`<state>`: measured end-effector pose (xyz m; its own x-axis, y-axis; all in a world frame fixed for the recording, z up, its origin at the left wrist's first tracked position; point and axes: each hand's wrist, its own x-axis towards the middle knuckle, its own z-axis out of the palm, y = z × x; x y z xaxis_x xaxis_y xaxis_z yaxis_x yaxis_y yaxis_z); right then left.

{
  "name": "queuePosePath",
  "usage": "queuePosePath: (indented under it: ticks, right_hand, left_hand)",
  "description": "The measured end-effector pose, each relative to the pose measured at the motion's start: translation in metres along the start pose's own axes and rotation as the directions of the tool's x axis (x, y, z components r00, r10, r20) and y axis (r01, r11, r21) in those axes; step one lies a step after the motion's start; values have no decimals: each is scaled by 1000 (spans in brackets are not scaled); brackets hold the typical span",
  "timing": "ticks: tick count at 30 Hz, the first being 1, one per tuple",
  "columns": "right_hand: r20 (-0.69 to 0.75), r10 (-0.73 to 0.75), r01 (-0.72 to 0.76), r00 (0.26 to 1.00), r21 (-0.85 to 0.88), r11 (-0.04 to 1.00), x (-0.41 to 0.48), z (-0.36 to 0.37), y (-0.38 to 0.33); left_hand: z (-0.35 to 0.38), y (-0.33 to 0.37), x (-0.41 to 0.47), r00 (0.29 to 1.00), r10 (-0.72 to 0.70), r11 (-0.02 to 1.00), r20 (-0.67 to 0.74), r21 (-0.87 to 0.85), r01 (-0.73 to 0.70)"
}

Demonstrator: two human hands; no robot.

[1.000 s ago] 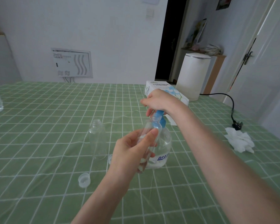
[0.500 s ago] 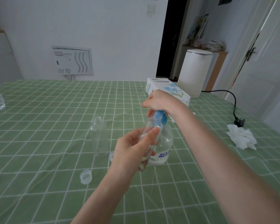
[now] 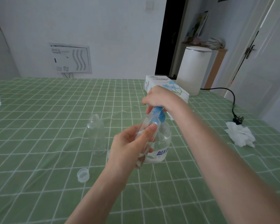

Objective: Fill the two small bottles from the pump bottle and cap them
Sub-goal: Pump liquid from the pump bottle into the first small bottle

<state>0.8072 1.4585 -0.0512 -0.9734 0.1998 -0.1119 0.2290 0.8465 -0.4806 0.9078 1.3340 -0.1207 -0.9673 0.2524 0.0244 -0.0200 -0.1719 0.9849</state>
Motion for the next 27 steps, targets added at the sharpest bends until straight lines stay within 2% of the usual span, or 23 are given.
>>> queuePosePath:
  ticks: [13,27]
  right_hand:
    - [-18,-31,32,999,50,998,1,-3,-2]
    - [18,15,-16,1000,72,997,2,3,1]
  left_hand:
    - [0,3,-1,1000,13,999,15,-32,-12]
    - [0,1,-1,1000,-7,1000,2,-26,7]
